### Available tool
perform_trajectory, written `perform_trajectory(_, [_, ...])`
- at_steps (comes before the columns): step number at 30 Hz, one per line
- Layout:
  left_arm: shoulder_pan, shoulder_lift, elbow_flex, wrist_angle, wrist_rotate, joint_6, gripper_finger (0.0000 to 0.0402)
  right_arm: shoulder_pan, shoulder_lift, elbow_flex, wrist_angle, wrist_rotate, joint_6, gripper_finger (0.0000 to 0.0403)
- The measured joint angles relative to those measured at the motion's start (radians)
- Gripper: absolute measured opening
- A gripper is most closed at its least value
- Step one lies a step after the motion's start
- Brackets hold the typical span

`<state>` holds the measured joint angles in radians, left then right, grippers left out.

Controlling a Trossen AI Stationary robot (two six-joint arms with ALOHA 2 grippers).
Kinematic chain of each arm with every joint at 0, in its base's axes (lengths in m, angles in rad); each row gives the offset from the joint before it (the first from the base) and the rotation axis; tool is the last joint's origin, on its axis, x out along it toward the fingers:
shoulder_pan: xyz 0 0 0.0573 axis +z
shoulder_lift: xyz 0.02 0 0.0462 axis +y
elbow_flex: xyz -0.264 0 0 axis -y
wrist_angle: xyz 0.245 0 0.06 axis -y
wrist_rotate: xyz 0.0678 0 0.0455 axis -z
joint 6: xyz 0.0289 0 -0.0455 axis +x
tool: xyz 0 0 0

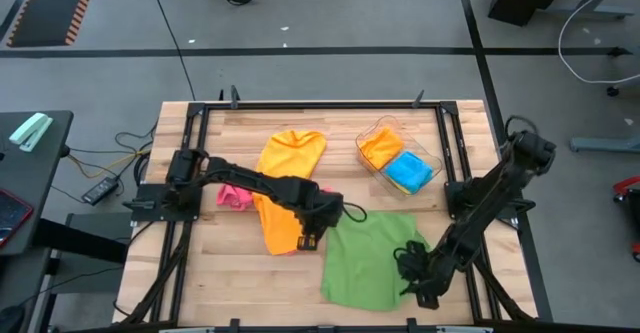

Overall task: Fold microfiber towels
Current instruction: Fold the green towel

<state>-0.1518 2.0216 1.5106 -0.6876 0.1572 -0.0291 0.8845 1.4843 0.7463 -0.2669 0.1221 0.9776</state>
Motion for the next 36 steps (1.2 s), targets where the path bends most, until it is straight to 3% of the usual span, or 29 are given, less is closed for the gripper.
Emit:
perform_trajectory(7, [-0.072, 0.008, 0.001, 0.155, -0.022, 0.007, 0.0036, -0.054, -0.181, 0.082, -0.4, 0.095, -0.032, 0.0193])
perform_trajectory(13, [-0.111, 0.001, 0.001, 0.157, 0.038, -0.004, 0.0043, -0.103, -0.228, 0.063, -0.421, 0.119, -0.113, 0.0193])
perform_trajectory(18, [-0.2, 0.005, 0.001, 0.177, 0.055, 0.028, 0.0084, -0.144, -0.215, 0.04, -0.407, 0.106, -0.121, 0.0193])
perform_trajectory(22, [-0.269, 0.022, 0.002, 0.233, -0.015, 0.084, 0.0129, -0.142, -0.168, 0.017, -0.298, 0.086, -0.181, 0.0193])
perform_trajectory(28, [-0.316, 0.068, 0.001, 0.334, -0.146, 0.086, 0.0176, -0.143, -0.096, -0.019, -0.262, 0.086, -0.067, 0.0193])
perform_trajectory(36, [-0.252, 0.156, 0.002, 0.372, -0.221, -0.033, 0.0159, -0.143, -0.144, -0.011, -0.282, 0.081, 0.002, 0.0193])
